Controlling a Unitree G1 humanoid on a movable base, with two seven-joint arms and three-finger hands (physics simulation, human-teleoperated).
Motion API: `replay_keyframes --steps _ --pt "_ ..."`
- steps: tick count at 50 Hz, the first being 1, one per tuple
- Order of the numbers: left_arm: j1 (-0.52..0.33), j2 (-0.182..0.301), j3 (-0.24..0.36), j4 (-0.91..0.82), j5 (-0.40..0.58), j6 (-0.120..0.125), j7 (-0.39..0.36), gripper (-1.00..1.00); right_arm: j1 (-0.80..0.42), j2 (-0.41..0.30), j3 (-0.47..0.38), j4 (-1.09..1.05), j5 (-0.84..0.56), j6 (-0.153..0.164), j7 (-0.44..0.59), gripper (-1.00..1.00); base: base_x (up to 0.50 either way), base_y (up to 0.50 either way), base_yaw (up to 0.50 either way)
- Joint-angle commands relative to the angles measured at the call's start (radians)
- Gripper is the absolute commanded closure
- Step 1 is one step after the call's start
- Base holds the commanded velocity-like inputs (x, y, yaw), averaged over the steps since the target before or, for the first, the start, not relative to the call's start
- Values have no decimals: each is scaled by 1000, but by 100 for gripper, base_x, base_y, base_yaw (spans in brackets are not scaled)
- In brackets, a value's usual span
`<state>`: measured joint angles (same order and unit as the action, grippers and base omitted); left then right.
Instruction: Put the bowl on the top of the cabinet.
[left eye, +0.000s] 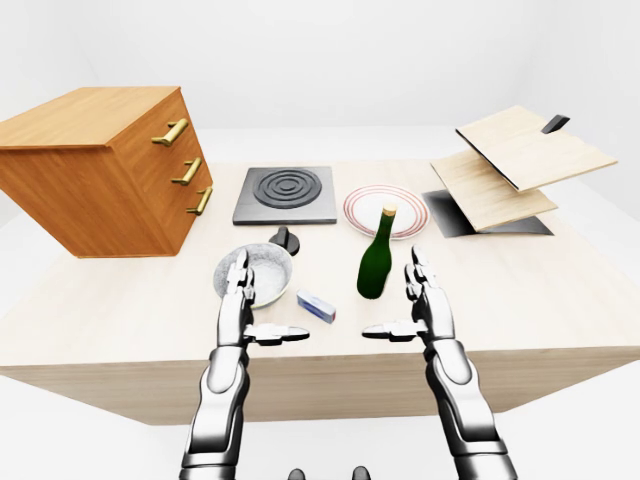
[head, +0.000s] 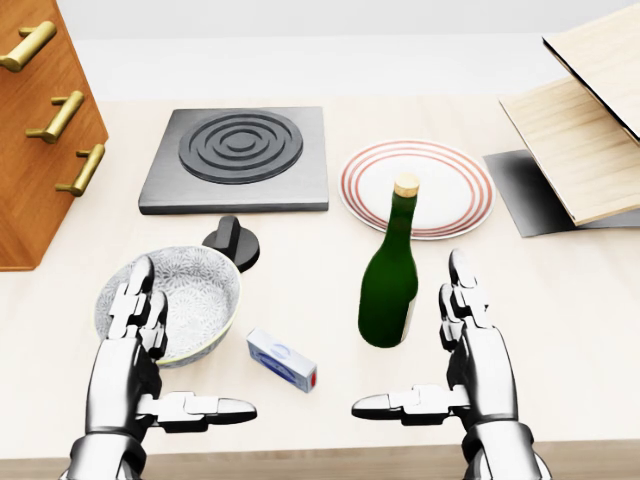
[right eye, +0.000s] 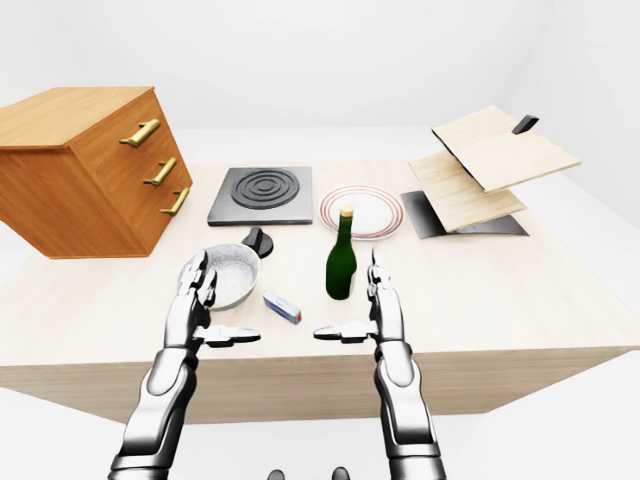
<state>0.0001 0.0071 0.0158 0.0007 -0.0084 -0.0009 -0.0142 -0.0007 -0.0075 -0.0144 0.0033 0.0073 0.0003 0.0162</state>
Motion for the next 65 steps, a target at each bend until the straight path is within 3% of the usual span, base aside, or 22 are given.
replay_keyframes --steps 1,11,12,13,14,15,16,18,21,24,27,38,65 --pt "1 12 28 -4 -15 -2 -19 -100 -1 -12 -23 2 12 1 26 -100 0 0 0" --pt "-1 13 31 -12 -17 2 -12 -100 2 -12 -24 -21 10 8 25 -100 0 0 0" --pt "0 13 33 -21 -16 -4 -8 -100 7 -13 -22 -41 1 -2 21 -100 0 0 0" --pt "5 13 36 -44 -12 -31 0 -100 11 -13 -21 33 -21 -88 16 -100 0 0 0" --pt "8 13 40 -61 -14 -60 2 -100 26 -14 -16 -47 -33 -88 11 -100 0 0 0" --pt "9 13 40 -62 -14 -62 2 -100 27 -13 -17 -53 -35 -88 11 -100 0 0 0" --pt "12 11 54 -98 -23 -86 16 -100 34 -12 -22 -54 -46 -88 0 -100 0 0 0" --pt "12 12 54 -100 -24 -86 18 -100 34 -12 -22 -54 -47 -88 -1 -100 0 0 0" --pt "41 11 84 -238 3 -86 64 -100 69 -12 -23 -320 -114 -88 -23 -100 0 0 0" --pt "54 9 99 -297 17 -86 89 -100 79 -9 -24 -386 -141 -88 -25 -100 0 0 0" --pt "66 7 105 -350 28 -86 99 -100 94 -7 -25 -320 -154 -88 -35 -100 0 0 0" --pt "108 -5 117 -487 57 -86 97 -100 113 -2 -16 -431 -210 -88 -39 -100 0 0 0" --pt "96 -5 116 -477 73 -86 101 -100 98 -3 -23 -423 -216 -88 -40 -100 4 45 0"
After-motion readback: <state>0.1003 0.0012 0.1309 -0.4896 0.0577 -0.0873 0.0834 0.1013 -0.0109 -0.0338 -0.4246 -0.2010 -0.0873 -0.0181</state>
